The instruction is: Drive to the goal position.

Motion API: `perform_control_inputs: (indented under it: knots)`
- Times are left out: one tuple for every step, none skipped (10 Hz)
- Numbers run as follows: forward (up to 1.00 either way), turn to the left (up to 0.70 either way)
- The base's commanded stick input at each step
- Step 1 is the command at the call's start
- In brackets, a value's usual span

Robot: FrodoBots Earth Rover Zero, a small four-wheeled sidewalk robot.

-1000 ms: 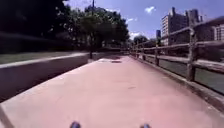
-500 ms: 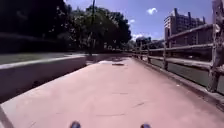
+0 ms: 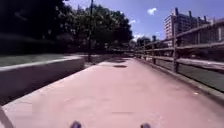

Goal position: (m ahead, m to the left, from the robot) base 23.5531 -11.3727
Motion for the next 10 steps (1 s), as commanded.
perform_control_inputs:
  knots:
    - [1.0, 0.0]
    - [1.0, 0.0]
    - [1.0, 0.0]
    - [1.0, 0.0]
    - [1.0, 0.0]
    - [1.0, 0.0]
    - [1.0, 0.0]
    - [1.0, 0.0]
    - [1.0, 0.0]
    - [1.0, 0.0]
